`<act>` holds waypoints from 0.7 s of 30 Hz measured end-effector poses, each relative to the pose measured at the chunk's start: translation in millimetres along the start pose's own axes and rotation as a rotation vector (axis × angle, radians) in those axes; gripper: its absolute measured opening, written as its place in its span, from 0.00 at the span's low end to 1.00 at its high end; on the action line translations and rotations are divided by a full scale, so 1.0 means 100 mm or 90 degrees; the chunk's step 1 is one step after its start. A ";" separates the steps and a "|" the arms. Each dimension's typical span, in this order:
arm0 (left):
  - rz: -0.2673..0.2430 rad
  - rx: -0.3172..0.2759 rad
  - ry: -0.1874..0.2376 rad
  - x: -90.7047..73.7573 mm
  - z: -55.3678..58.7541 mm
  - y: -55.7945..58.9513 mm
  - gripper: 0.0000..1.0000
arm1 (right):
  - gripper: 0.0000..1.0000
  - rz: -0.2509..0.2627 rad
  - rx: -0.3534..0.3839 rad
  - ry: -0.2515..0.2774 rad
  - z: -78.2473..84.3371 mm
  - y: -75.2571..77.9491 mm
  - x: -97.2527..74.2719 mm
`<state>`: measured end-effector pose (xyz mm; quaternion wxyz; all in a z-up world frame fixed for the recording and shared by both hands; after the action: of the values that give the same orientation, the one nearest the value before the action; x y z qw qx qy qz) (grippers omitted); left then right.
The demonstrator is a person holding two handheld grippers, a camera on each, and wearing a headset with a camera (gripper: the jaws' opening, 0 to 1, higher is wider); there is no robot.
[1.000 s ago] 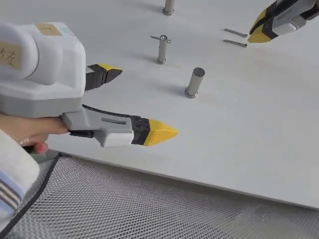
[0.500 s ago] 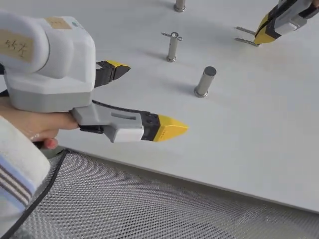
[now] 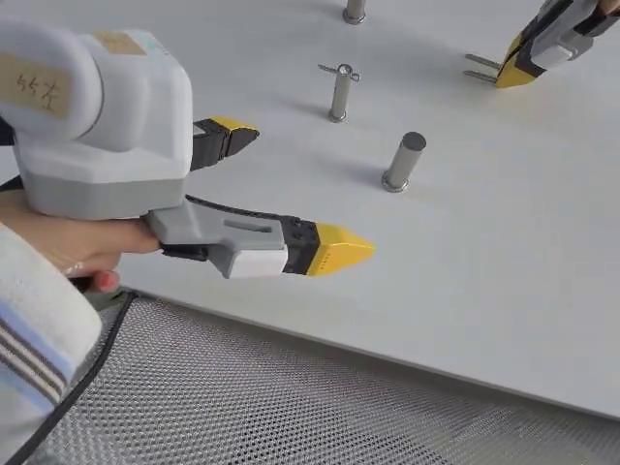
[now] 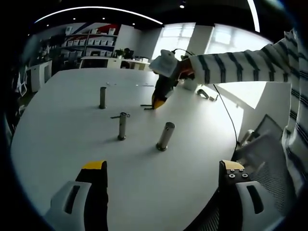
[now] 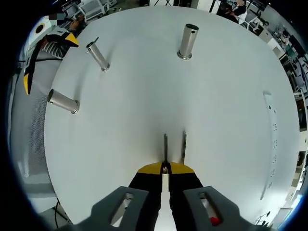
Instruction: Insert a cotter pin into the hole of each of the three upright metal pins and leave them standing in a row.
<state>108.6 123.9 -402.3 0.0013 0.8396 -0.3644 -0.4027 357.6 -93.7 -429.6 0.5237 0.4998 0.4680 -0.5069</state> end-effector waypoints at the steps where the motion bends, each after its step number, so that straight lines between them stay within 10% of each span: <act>1: 0.002 -0.002 0.001 0.00 0.00 0.00 0.95 | 0.00 0.003 -0.012 -0.006 -0.01 0.00 0.00; 11: 0.003 -0.018 0.009 -0.02 -0.04 -0.01 0.94 | 0.00 -0.015 -0.025 -0.059 -0.06 0.03 -0.01; 21: 0.013 -0.015 -0.014 0.02 -0.03 0.07 0.93 | 0.00 -0.029 0.033 -0.020 0.02 0.06 -0.01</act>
<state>107.5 116.6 -399.9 0.0112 0.8315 -0.3683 -0.4158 363.2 -96.0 -428.2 0.5059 0.4945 0.4579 -0.5384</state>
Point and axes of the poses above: the centre of the closed fingertips' face, and the gripper's own axes: x roughly forward along the fingers, y roughly to its right, z roughly out of its underside, the point moved 8 cm from there along -x, roughly backward along the fingers, and after that the axes turned 14 degrees about -y, right-handed, at the moved point
